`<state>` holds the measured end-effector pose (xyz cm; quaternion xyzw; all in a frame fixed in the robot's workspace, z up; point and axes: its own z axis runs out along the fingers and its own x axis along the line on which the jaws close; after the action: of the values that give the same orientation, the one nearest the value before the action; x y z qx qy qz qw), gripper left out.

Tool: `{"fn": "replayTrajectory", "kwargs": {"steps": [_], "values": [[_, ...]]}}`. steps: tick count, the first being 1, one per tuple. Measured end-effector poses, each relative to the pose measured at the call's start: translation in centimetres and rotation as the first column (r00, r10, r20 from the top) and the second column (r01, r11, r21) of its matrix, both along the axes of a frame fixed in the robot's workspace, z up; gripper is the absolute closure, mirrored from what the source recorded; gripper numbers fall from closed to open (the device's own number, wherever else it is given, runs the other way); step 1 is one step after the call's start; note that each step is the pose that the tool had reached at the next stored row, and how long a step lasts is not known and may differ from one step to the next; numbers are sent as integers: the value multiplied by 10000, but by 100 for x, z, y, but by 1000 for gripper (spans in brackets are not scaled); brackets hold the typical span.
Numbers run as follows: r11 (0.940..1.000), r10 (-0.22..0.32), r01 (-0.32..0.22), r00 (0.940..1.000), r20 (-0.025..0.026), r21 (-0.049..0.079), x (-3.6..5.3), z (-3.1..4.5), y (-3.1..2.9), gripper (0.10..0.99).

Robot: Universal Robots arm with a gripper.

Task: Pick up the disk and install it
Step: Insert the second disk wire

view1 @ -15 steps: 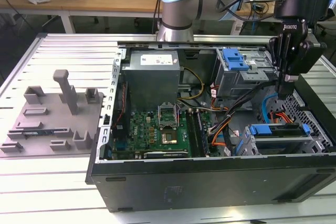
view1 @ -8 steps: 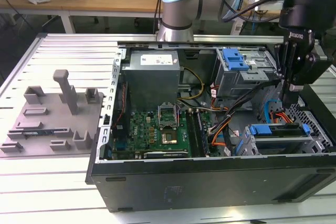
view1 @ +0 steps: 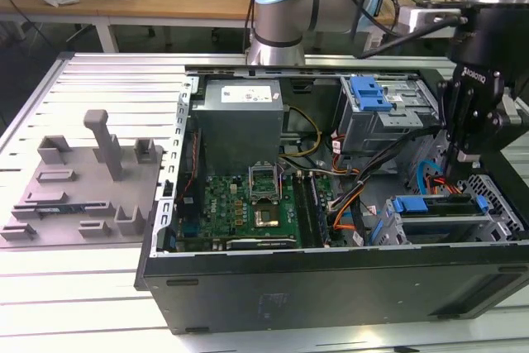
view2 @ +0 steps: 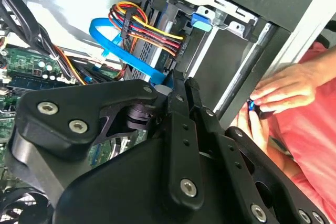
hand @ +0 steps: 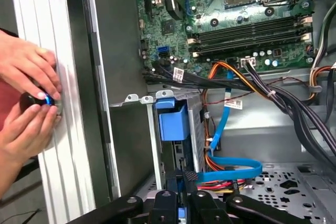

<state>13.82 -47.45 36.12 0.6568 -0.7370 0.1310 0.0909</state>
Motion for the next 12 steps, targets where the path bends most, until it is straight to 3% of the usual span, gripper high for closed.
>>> {"fn": "replayTrajectory", "kwargs": {"steps": [4, 11, 12], "values": [[9990, 0, -1, 10000, 16, 442, -5, -22, -114, 925], [9954, -1, -1, 10000, 26, 961, -6, -84, -177, 925], [9938, -2, -2, 10000, 38, 1110, -6, -89, -189, 925]]}}
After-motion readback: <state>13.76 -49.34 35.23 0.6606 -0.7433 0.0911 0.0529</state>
